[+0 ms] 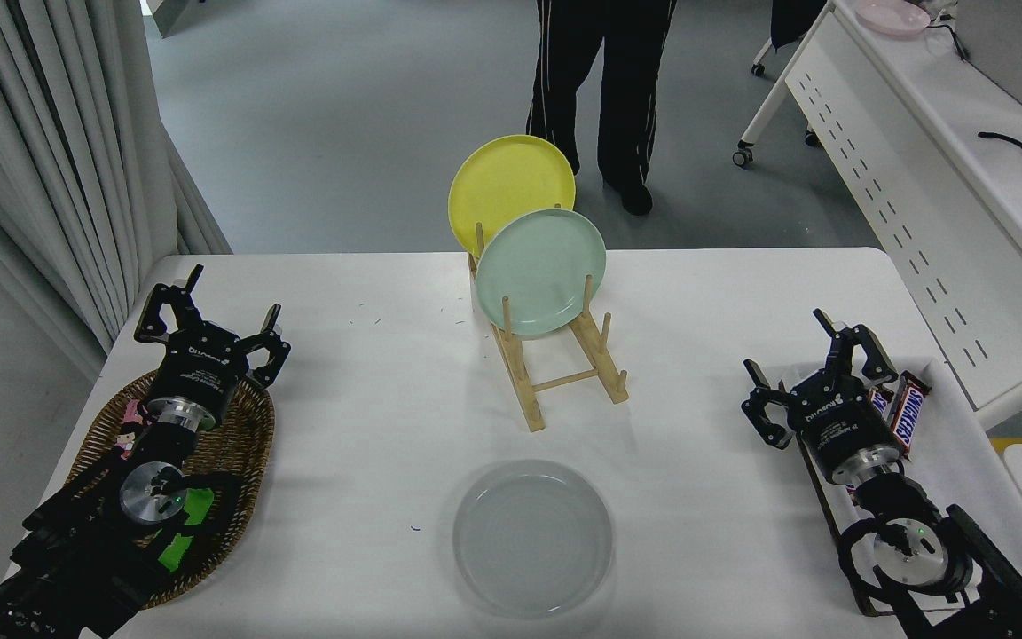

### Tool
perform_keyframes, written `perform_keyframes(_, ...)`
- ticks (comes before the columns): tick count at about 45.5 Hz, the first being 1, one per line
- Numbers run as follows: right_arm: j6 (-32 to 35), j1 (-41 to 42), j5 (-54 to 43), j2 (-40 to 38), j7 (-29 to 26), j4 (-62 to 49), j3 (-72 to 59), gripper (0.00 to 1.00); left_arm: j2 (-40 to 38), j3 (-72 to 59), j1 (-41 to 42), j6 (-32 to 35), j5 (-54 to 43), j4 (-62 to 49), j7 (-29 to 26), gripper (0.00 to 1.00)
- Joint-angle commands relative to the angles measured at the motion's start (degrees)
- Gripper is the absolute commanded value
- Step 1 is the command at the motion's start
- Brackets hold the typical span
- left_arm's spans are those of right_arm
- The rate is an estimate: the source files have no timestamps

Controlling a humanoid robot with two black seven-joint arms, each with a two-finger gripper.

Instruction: Place the plate on the table

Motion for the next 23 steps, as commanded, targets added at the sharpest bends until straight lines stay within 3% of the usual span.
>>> perform_keyframes(1,0.0,2.8,-0.1,0.6,0.4,-4.0,0.9,1.0,0.0,0.0,0.0,0.1,0.0,0.0,0.0,1.0)
perform_keyframes(23,-0.4,4.3,4.5,1.4,0.4,-4.9,-1.1,1.0,0.0,0.0,0.0,0.0,0.0,0.0,0.0,1.0)
